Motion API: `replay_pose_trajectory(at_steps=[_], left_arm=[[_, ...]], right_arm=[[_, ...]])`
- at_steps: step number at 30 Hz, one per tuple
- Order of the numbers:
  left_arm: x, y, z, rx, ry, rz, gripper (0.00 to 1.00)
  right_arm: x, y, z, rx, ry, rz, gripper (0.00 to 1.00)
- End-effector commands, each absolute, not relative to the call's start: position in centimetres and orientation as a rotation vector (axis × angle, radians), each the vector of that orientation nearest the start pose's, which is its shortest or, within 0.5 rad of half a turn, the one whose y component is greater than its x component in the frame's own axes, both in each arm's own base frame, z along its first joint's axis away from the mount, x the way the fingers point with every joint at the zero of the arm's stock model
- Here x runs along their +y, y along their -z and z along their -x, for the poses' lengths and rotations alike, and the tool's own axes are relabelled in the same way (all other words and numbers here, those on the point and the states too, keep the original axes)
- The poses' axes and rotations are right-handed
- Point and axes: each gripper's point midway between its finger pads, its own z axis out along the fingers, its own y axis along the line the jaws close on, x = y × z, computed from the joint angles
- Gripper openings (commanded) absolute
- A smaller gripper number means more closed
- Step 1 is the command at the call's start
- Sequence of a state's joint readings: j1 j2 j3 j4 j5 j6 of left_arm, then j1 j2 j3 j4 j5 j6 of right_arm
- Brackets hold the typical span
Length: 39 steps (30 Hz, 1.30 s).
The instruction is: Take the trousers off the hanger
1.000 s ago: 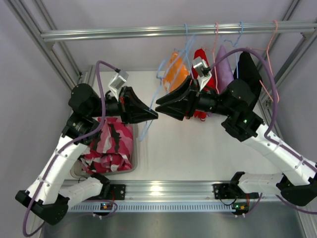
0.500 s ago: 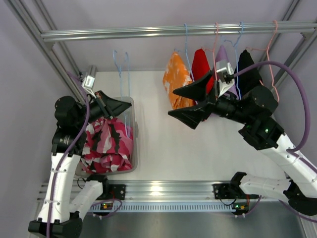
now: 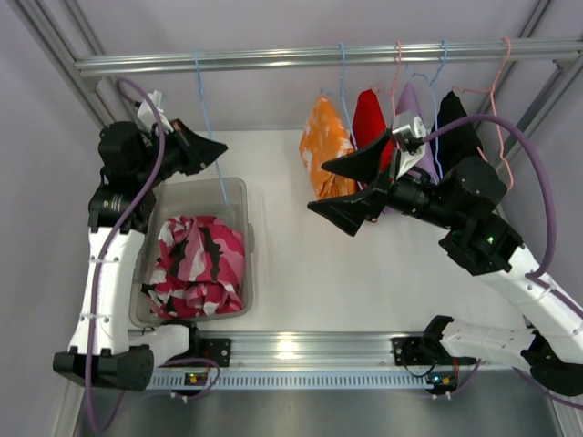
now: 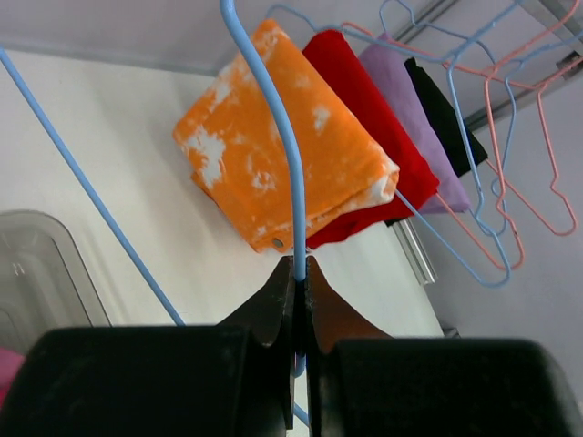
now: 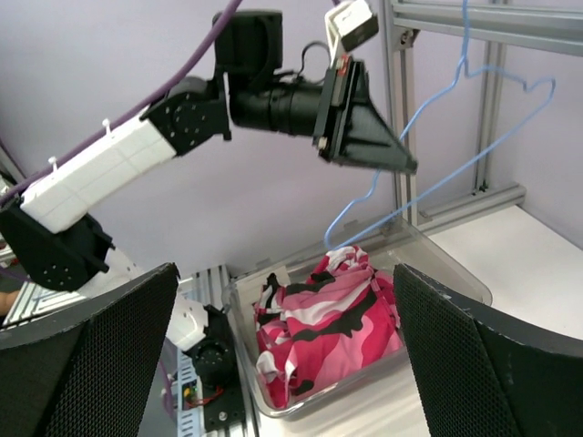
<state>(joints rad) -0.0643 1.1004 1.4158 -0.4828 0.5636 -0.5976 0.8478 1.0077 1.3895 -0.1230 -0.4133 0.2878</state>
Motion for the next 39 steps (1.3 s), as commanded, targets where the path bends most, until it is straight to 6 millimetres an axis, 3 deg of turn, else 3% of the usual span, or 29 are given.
replay_pose_trajectory(at_steps=[1,5,8,9,15,23,29,30,31,34,35,39], left_arm=[[-12.3,-43.6,-32.8,1.776,0.865,-0.003,0.0],[-12.4,-45.9,-33.8,1.726,0.862,-0.04,0.0],[-11.1,-46.4,-35.0,1.73,0.826,0.003,0.0],[-9.7,-46.1,-35.7,1.737,0.819,0.061,0.0],[-5.9,-43.0,-37.6,1.804,0.897,0.225,0.0],[-2.7,-41.9,-37.9,1.789,0.867,0.286,0.0],[-1.5,-40.8,-37.7,1.822,0.88,0.31,0.0],[-1.3,-40.3,-37.5,1.833,0.878,0.314,0.03],[-1.2,-40.2,-37.4,1.834,0.87,0.312,0.17],[-1.4,-40.9,-36.6,1.817,0.837,0.266,0.41],[-1.4,-41.5,-36.2,1.799,0.817,0.248,0.6],[-1.4,-43.2,-34.7,1.765,0.716,0.164,0.82]], right_arm=[[27.7,-51.7,-15.0,1.212,-1.165,0.722,1.0],[27.5,-51.5,-15.1,1.215,-1.155,0.72,0.99],[27.3,-51.5,-15.0,1.212,-1.155,0.715,0.99],[27.3,-51.6,-14.9,1.208,-1.156,0.716,1.0],[27.0,-51.5,-14.9,1.211,-1.15,0.715,1.0],[26.7,-51.0,-14.9,1.22,-1.146,0.711,0.99],[26.7,-50.8,-14.8,1.222,-1.151,0.71,0.99],[26.6,-50.8,-14.9,1.224,-1.147,0.708,0.99],[26.6,-50.7,-14.9,1.226,-1.146,0.71,1.0],[26.6,-50.8,-14.9,1.226,-1.148,0.704,1.0],[26.6,-50.7,-14.8,1.226,-1.149,0.705,0.99],[26.4,-50.3,-15.5,1.255,-1.145,0.66,0.99]])
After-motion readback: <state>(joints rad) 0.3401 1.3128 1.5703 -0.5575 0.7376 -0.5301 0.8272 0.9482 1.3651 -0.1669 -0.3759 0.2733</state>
